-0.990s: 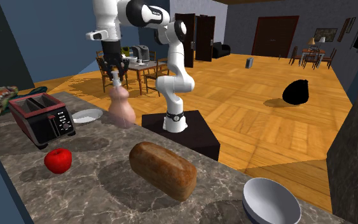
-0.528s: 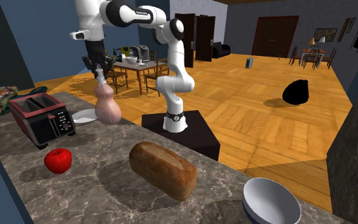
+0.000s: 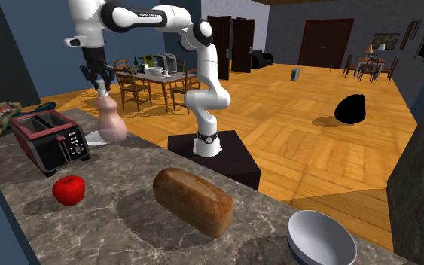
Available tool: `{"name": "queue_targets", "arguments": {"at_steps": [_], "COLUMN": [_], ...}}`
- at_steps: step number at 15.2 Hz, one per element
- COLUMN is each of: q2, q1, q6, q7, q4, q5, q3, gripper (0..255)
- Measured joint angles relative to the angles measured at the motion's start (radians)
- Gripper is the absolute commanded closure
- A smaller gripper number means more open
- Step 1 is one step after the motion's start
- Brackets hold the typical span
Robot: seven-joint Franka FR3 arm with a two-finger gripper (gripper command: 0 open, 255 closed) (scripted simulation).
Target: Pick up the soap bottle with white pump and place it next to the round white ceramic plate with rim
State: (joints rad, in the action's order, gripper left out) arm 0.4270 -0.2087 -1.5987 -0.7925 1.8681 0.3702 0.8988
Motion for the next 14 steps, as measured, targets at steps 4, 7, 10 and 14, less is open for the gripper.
{"name": "queue_targets", "arguments": {"at_steps": [4, 7, 10, 14], "q2": [-0.098, -0.103, -0.103, -0.096], "q1": [0.044, 0.046, 0.047, 0.041], "q6": [-0.026, -0.055, -0.093, -0.143], "q7": [-0.118, -0.127, -0.122, -0.114], "q4": [-0.085, -0.063, -0.026, 0.029], "q5": [-0.047, -0.047, -0.045, -0.035], "q3": [0.146, 0.164, 0.172, 0.178], "gripper": [255, 255, 255, 255]}}
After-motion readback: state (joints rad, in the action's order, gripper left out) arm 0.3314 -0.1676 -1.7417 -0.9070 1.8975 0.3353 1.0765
